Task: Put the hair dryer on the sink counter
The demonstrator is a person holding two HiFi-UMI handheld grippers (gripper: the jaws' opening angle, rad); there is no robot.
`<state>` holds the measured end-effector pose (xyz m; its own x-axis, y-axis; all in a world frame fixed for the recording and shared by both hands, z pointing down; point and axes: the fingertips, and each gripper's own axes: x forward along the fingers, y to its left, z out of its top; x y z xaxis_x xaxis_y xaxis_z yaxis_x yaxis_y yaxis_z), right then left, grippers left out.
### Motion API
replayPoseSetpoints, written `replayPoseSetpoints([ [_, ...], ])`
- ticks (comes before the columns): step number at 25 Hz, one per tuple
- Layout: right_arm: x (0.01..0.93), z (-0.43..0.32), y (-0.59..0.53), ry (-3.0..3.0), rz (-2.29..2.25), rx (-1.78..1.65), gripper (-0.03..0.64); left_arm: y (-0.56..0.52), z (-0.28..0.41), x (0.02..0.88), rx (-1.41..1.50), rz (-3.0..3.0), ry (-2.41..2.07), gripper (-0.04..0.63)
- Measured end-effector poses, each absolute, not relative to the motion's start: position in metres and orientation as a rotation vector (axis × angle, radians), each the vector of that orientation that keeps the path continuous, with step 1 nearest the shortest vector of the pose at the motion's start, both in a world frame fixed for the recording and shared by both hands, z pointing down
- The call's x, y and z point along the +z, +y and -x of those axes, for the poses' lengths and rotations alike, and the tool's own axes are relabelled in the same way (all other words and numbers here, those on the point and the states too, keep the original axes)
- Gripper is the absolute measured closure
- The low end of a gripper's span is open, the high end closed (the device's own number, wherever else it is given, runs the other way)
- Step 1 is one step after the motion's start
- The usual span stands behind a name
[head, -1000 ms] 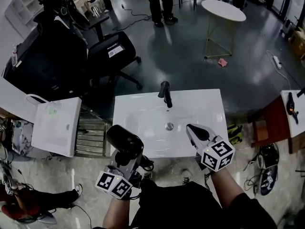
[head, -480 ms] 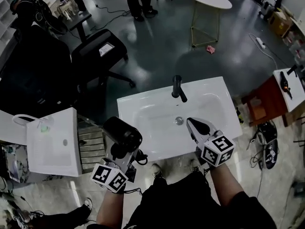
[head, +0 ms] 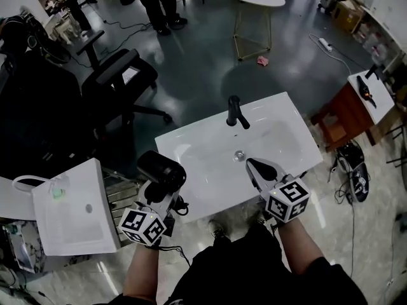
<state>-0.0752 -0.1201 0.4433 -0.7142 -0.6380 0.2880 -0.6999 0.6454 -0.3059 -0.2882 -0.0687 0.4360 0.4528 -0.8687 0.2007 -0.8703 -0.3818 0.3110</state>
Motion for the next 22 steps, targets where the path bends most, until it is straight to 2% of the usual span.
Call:
replayPoseSetpoints([
  [10, 0.448, 0.073, -0.123, -2.67, -1.126, 0.571, 0.615, -0.106, 0.283, 0.46, 0.196, -2.397, -1.39, 0.39],
  [22, 0.471, 0.09, -0.156, -2.668, -1.038, 0.628, 0.615, -0.161, 0.267, 0.505, 0.62, -2.466, -1.23, 0.39],
])
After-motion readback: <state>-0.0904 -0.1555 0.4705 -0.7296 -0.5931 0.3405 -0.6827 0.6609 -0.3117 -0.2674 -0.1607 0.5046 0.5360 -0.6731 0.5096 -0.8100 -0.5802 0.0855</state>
